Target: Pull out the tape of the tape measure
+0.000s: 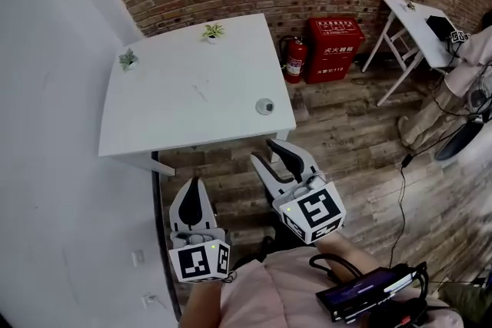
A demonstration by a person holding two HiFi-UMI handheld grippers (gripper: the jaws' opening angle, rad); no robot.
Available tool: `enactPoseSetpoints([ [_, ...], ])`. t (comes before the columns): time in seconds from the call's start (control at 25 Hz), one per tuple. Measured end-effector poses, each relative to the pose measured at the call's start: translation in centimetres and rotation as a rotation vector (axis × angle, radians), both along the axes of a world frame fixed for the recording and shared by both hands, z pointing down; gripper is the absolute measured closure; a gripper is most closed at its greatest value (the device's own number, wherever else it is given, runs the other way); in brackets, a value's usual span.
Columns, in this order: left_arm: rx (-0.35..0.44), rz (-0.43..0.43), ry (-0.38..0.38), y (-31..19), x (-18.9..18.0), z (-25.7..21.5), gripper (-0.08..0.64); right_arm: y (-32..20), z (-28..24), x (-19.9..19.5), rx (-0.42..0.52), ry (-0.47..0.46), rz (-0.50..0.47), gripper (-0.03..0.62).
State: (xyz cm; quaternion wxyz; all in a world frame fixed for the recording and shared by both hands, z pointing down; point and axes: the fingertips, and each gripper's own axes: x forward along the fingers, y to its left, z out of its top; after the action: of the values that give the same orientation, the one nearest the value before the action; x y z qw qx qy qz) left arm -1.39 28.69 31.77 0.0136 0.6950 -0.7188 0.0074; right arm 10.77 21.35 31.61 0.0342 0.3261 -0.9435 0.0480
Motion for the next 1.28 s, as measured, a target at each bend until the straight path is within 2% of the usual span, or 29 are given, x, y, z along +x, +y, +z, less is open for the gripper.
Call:
enactPoseSetpoints([
  [0.48, -0.085, -0.064, 0.000, -11.3, -2.6, 2.2, 0.552, -12.0, 3.3, -3.4, -0.094, 0.005, -0.071, 0.443],
  [0.88, -0.038, -0.156, -0.023, -18.9, -5.3, -0.4, 0.551, -21.0, 1.1, -7.4, -0.044, -0.010, -0.168, 0.443],
  [1.12, -0.027, -0.205, -0.027, -21.3, -8.1, -1.0, 0.551, -24.0, 0.8, -10.5, -0.039, 0.001, -0.210, 0.443],
  [1.28, -0.043, -0.220, -0.006, -22.8, -10.4, 0.3, 0.551, -25.3, 2.4, -12.8, -0.062, 0.029, -0.227, 0.440],
])
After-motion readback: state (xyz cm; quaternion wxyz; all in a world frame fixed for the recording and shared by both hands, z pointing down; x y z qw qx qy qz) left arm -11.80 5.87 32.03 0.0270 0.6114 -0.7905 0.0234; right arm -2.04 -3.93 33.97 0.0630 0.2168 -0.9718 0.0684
